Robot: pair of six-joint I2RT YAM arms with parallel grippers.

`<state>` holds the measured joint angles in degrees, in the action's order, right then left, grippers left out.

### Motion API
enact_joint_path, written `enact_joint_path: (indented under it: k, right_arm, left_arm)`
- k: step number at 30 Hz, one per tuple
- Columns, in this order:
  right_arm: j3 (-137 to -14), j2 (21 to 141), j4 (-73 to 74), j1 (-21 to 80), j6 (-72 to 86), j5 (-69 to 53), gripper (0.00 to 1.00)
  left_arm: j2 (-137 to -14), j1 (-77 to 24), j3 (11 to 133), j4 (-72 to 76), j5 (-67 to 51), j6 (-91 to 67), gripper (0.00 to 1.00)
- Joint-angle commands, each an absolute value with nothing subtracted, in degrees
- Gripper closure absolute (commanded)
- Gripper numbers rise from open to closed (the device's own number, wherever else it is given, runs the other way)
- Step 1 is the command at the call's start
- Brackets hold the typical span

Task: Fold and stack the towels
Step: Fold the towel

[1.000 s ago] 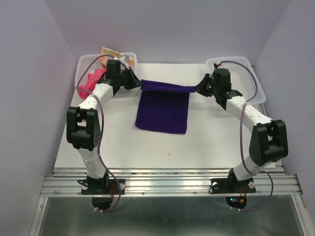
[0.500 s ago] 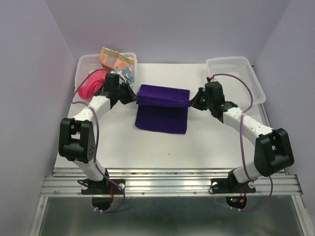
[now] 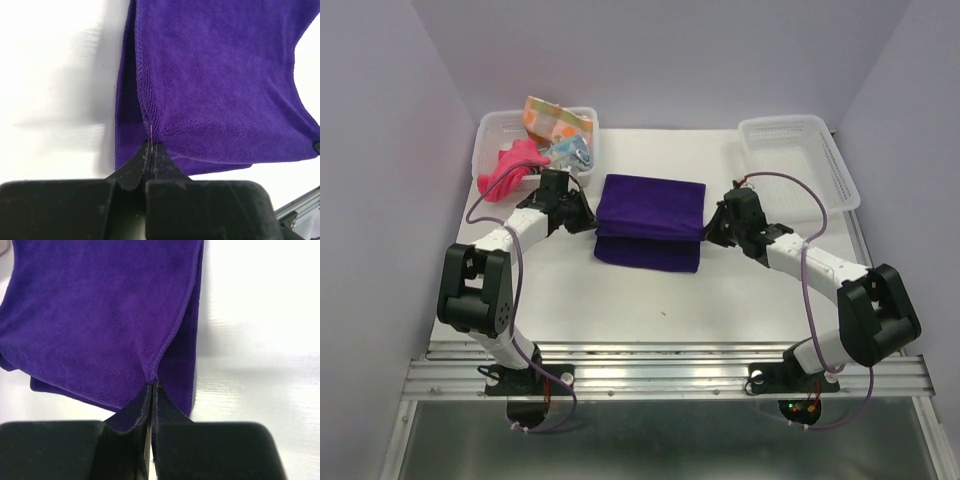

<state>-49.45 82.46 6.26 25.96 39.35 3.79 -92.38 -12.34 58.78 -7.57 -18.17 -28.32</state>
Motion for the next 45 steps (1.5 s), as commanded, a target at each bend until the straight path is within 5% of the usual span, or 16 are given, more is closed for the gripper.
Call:
enact_joint_path:
  k: [1,23,28,31,37,40,45]
  right_arm:
    - [-46.94,82.35,5.8,27.94,41.39,6.94,0.99]
    - [-42.72,87.71,3.25,30.41,44.82,5.71,0.91]
    - [-42.19,87.37,3.08,30.59,44.74,3.7,0.78]
    - [-41.49,86.23,2.81,30.67,43.16,2.29,0.49]
    - [-42.8,82.79,4.92,30.59,40.43,0.35,0.32]
    - [-43.59,80.6,4.4,30.67,38.42,0.26,0.22]
    - [-46.14,80.86,4.75,30.59,37.09,-1.93,0.01]
  left_arm:
    - [-91.31,-12.48,57.4,-6.94,-16.17,-27.95,1.0]
    - [-94.57,-12.57,54.41,-8.44,-13.45,-27.16,0.98]
    - [-92.55,-13.01,53.0,-8.7,-13.01,-27.95,0.83]
    - [-90.28,-13.27,52.04,-9.58,-11.95,-28.65,0.63]
    - [-84.11,-14.59,52.12,-11.6,-10.2,-30.5,0.33]
    - [-80.61,-16.08,53.17,-11.69,-9.76,-30.67,0.04]
    - [-81.56,-17.75,55.19,-9.85,-10.89,-30.59,0.01]
